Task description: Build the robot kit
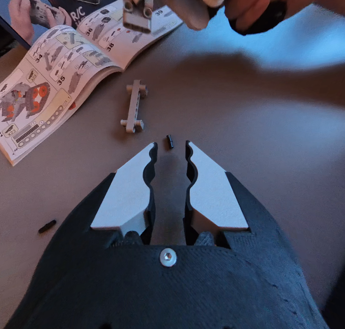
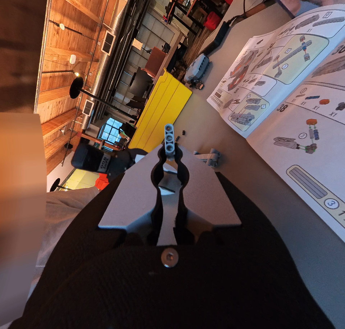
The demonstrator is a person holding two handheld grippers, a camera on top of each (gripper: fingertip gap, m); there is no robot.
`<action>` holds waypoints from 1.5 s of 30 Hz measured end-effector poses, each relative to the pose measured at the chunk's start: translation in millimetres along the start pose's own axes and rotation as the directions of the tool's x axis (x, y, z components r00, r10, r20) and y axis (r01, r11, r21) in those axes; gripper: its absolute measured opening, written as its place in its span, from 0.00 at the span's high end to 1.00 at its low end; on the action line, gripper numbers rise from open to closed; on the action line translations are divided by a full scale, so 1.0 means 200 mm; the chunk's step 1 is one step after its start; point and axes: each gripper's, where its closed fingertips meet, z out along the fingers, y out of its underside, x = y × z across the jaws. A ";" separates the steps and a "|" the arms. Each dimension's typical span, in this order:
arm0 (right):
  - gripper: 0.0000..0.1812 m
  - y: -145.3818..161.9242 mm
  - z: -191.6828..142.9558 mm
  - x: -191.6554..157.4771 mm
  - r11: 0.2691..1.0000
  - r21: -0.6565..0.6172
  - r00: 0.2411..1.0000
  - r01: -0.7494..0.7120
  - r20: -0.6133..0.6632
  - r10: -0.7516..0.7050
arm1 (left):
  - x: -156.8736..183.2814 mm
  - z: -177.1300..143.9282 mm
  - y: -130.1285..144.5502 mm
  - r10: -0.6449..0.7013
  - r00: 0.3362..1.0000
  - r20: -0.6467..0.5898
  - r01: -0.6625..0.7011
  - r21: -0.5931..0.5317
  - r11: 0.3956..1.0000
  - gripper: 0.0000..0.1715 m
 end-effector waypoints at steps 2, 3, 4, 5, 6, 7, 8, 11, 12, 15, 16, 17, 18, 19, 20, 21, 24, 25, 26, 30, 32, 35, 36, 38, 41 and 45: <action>0.97 -0.01 -0.01 0.00 1.000 0.011 1.000 0.000 -0.004 0.000 | 0.02 0.03 0.03 0.002 1.000 -0.001 -0.002 -0.016 1.000 0.86; 0.97 -0.02 -0.01 0.00 1.000 0.014 1.000 -0.001 -0.004 0.001 | 0.02 0.04 0.03 -0.010 1.000 -0.005 0.010 -0.012 1.000 0.87; 0.97 -0.02 -0.02 0.00 1.000 0.017 1.000 -0.002 -0.004 0.002 | 0.02 0.05 0.03 -0.022 1.000 -0.003 0.021 -0.010 1.000 0.89; 0.97 -0.02 -0.02 0.00 1.000 0.019 1.000 -0.004 -0.004 0.004 | 0.00 0.05 0.03 -0.024 1.000 0.006 0.024 -0.012 1.000 0.91; 0.97 -0.02 -0.02 0.00 1.000 0.019 1.000 -0.005 -0.002 0.005 | -0.01 0.06 0.03 -0.021 1.000 0.011 0.022 -0.012 1.000 0.92; 0.97 -0.02 -0.02 0.00 1.000 0.018 1.000 -0.006 0.000 0.006 | -0.01 0.06 0.03 -0.020 1.000 0.016 0.020 -0.011 1.000 0.93; 0.97 -0.02 -0.02 0.00 1.000 0.017 1.000 -0.006 0.000 0.006 | -0.01 0.06 0.03 -0.016 1.000 0.020 0.016 -0.011 1.000 0.93; 0.97 -0.02 -0.01 0.01 1.000 0.013 1.000 -0.001 -0.003 0.001 | -0.01 0.07 0.02 0.016 0.999 0.034 -0.016 -0.010 1.000 0.93; 0.97 -0.01 -0.01 0.01 1.000 0.011 1.000 -0.001 -0.003 0.001 | -0.01 0.07 0.02 0.026 0.999 0.033 -0.026 -0.010 1.000 0.94; 0.97 -0.01 0.00 0.00 1.000 0.009 1.000 -0.002 0.003 0.002 | 0.00 0.08 0.02 0.066 0.997 0.027 -0.066 -0.013 0.998 0.98; 0.97 -0.01 0.00 -0.01 1.000 0.007 1.000 0.004 0.005 -0.004 | 0.00 0.08 0.02 0.075 0.997 0.021 -0.074 -0.015 0.997 0.98; 0.97 -0.01 0.00 -0.02 1.000 0.011 1.000 0.022 0.005 -0.022 | -0.01 0.07 0.02 0.074 0.997 0.020 -0.074 -0.027 0.997 0.98; 0.97 -0.02 0.00 -0.04 0.997 0.026 0.998 0.066 -0.005 -0.066 | -0.01 0.04 0.01 0.071 0.997 0.028 -0.069 -0.036 0.997 0.98; 0.97 -0.05 0.00 -0.06 0.988 0.053 0.989 0.144 -0.030 -0.143 | -0.01 -0.01 -0.05 0.074 0.996 0.041 -0.073 -0.005 0.997 0.98; 0.97 -0.08 0.00 -0.11 0.966 0.082 0.968 0.246 -0.063 -0.241 | -0.01 -0.08 -0.15 0.095 0.993 0.076 -0.099 0.052 0.994 0.98; 0.97 -0.11 0.00 -0.18 0.929 0.100 0.933 0.356 -0.095 -0.347 | -0.01 -0.17 -0.25 0.139 0.980 0.140 -0.153 0.095 0.984 0.99; 0.96 -0.14 0.02 -0.39 0.744 0.117 0.749 0.658 -0.202 -0.631 | -0.06 -0.36 -0.47 0.299 0.880 0.369 -0.361 0.111 0.926 0.98; 0.96 -0.14 0.03 -0.45 0.676 0.121 0.684 0.727 -0.225 -0.694 | -0.08 -0.40 -0.51 0.325 0.841 0.431 -0.403 0.100 0.910 0.98; 0.96 -0.13 0.04 -0.51 0.617 0.127 0.628 0.776 -0.243 -0.739 | -0.10 -0.43 -0.53 0.332 0.819 0.469 -0.422 0.098 0.902 0.98; 0.97 -0.06 0.10 -0.64 0.435 0.114 0.449 0.893 -0.284 -0.847 | -0.10 -0.51 -0.58 0.267 0.816 0.513 -0.397 0.162 0.903 0.98; 0.97 -0.01 0.14 -0.66 0.413 0.092 0.422 0.906 -0.266 -0.867 | -0.07 -0.53 -0.61 0.264 0.806 0.530 -0.406 0.168 0.898 0.98; 0.97 0.01 0.16 -0.70 0.474 0.129 0.491 0.871 -0.209 -0.846 | -0.04 -0.53 -0.64 0.285 0.785 0.549 -0.424 0.141 0.895 0.98; 0.97 0.01 0.16 -0.70 0.492 0.141 0.512 0.859 -0.196 -0.837 | -0.04 -0.54 -0.64 0.287 0.784 0.550 -0.422 0.132 0.897 0.98; 0.97 0.01 0.16 -0.71 0.521 0.150 0.541 0.840 -0.169 -0.824 | -0.03 -0.55 -0.65 0.274 0.792 0.546 -0.407 0.137 0.903 0.98; 0.96 0.02 0.16 -0.72 0.536 0.145 0.554 0.832 -0.148 -0.819 | -0.03 -0.57 -0.67 0.243 0.804 0.543 -0.383 0.160 0.910 0.98; 0.96 0.05 0.17 -0.74 0.502 0.137 0.518 0.854 -0.135 -0.845 | -0.03 -0.58 -0.67 0.206 0.823 0.529 -0.352 0.191 0.916 0.98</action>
